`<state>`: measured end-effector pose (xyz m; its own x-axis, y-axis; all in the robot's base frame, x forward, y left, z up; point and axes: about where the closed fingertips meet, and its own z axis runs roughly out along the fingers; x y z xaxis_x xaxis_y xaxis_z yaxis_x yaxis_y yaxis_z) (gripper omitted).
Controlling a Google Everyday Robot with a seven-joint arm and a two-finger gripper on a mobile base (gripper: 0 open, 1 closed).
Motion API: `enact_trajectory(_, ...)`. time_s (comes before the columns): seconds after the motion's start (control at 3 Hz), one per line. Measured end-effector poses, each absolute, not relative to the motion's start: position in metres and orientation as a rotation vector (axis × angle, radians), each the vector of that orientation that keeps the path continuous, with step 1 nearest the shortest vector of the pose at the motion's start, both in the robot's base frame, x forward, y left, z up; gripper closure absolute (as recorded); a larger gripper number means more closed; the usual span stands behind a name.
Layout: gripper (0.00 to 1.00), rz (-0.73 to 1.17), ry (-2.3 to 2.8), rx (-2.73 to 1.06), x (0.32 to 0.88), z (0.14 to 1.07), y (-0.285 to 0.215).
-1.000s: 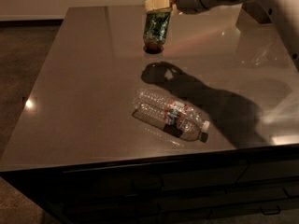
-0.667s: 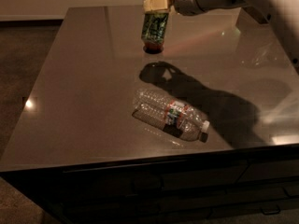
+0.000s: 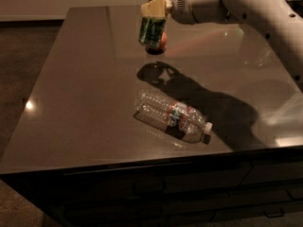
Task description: Place green can upright
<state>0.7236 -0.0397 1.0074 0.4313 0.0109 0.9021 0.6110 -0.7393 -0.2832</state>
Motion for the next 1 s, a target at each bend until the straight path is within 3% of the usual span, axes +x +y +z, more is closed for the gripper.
enact_trajectory(1.0, 1.0, -1.467, -0.833, -1.987, 0.705, 0.976, -0.005)
